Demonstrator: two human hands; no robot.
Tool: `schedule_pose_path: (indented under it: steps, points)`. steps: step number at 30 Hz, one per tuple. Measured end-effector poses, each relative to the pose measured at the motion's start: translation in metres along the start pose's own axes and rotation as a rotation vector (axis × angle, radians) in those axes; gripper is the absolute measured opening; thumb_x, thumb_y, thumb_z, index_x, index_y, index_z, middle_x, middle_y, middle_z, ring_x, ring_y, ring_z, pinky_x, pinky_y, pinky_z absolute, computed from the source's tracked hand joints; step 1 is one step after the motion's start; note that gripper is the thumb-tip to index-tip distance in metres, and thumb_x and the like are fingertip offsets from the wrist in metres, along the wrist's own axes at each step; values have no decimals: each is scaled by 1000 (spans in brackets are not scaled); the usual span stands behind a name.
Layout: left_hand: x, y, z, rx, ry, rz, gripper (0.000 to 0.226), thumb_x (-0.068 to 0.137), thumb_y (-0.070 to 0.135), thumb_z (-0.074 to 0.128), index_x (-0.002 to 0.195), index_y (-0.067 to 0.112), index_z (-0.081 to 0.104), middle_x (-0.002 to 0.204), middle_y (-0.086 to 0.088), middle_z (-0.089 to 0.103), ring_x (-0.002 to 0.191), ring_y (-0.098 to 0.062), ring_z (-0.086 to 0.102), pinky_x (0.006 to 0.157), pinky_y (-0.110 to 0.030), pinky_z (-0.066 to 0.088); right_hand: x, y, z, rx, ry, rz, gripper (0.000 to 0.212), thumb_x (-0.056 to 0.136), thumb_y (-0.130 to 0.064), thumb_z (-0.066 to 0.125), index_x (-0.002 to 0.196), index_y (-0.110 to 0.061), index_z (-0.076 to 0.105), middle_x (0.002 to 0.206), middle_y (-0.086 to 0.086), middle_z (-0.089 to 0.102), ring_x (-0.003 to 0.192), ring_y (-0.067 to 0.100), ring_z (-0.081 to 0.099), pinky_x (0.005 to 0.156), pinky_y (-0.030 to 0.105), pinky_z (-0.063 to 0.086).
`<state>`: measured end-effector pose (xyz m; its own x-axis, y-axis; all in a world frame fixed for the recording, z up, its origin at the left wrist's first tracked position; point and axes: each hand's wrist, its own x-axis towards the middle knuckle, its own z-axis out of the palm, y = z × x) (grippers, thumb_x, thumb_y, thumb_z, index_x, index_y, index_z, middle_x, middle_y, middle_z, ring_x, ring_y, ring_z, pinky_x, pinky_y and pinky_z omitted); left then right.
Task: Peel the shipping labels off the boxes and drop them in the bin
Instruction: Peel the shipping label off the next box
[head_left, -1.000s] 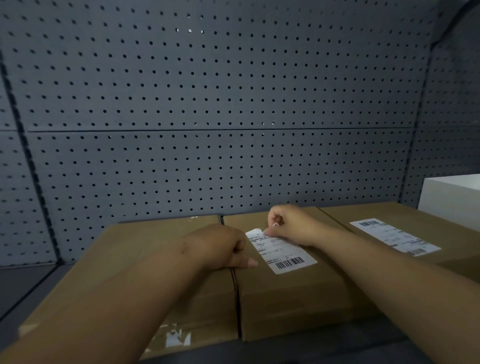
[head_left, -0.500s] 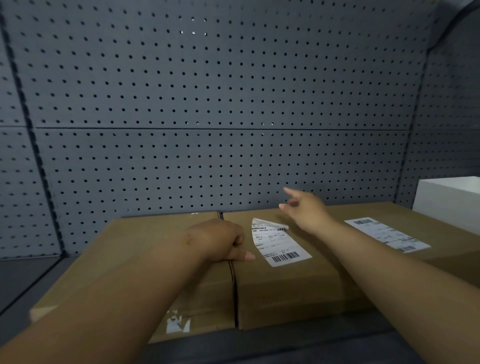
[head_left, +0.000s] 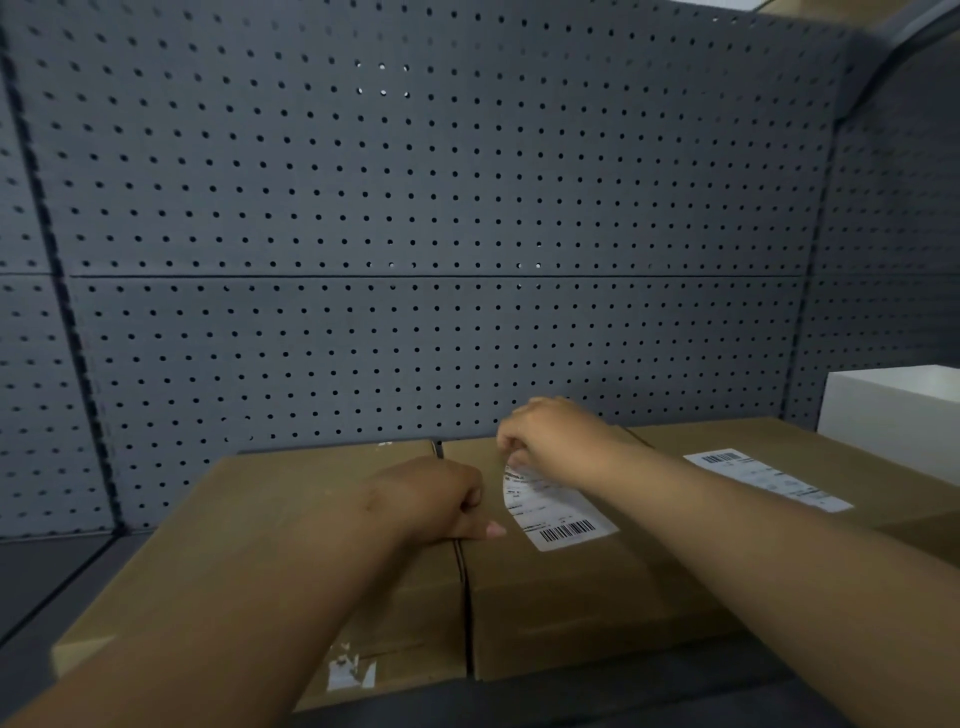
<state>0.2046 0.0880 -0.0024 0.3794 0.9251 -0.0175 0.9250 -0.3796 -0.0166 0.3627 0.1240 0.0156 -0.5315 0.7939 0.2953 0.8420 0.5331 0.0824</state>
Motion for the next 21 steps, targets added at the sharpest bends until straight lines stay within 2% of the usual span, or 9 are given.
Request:
schedule_pose_path:
  steps: [2, 4, 6, 8, 11, 14, 17, 19, 21]
  points:
    - [0, 0, 0, 4, 4, -3, 49, 87, 55, 52, 111, 13, 57, 94, 0, 55, 83, -15, 49, 72, -27, 38, -1, -2, 1, -98, 6, -44, 32, 91, -6, 54, 120, -19, 60, 120, 4, 60, 118, 24, 51, 96, 36, 43]
    - [0, 0, 0, 11, 3, -6, 49, 87, 55, 52, 112, 13, 56, 95, 0, 55, 84, -15, 49, 72, -27, 38, -3, -3, 4, -206, 37, -117, 37, 89, 6, 49, 119, -11, 60, 118, 6, 58, 116, 25, 50, 87, 33, 44]
    - [0, 0, 0, 9, 5, -9, 49, 86, 55, 53, 112, 14, 56, 96, 1, 55, 85, -15, 49, 73, -27, 39, -6, -1, 7, -229, 68, -159, 27, 90, 2, 49, 112, -9, 62, 108, 5, 54, 107, 23, 49, 73, 29, 36]
    - [0, 0, 0, 8, 8, -13, 47, 86, 55, 53, 110, 14, 56, 94, 2, 54, 84, -14, 48, 73, -27, 39, -8, 1, 6, -164, 26, -156, 18, 95, -15, 52, 108, -11, 63, 106, 3, 51, 104, 20, 46, 72, 29, 34]
    - [0, -1, 0, 8, 4, -12, 47, 86, 56, 53, 109, 15, 56, 94, 2, 55, 83, -14, 48, 71, -26, 39, -10, 6, -2, -129, -3, -145, 22, 96, -29, 52, 105, -13, 64, 104, 0, 49, 102, 18, 43, 75, 29, 33]
    - [1, -2, 1, 0, 2, -16, 48, 86, 56, 53, 110, 15, 56, 97, 1, 57, 84, -13, 49, 72, -26, 39, -12, -10, -4, -178, 24, -148, 17, 96, -20, 48, 101, -10, 61, 92, -1, 42, 96, 19, 44, 74, 30, 31]
    - [1, -3, 4, 3, 9, -17, 48, 86, 56, 53, 112, 15, 56, 108, -4, 63, 86, -14, 49, 75, -28, 41, -12, -3, -2, -41, -107, -157, 10, 93, -11, 49, 87, -4, 54, 85, -2, 43, 91, 20, 46, 79, 32, 37]
    - [-1, -3, 4, 1, 1, -13, 48, 87, 56, 52, 112, 15, 55, 107, -5, 62, 86, -15, 50, 75, -29, 42, -3, 46, -16, -56, -51, 60, 15, 89, -12, 57, 95, -5, 69, 99, 0, 57, 100, 21, 56, 93, 33, 45]
    - [-1, -2, 4, -3, -2, -14, 48, 86, 55, 53, 112, 14, 55, 101, -2, 59, 86, -14, 49, 75, -28, 42, -5, 91, -36, -280, 153, 406, 20, 85, -11, 62, 103, -13, 71, 113, 2, 60, 109, 23, 53, 94, 31, 39]
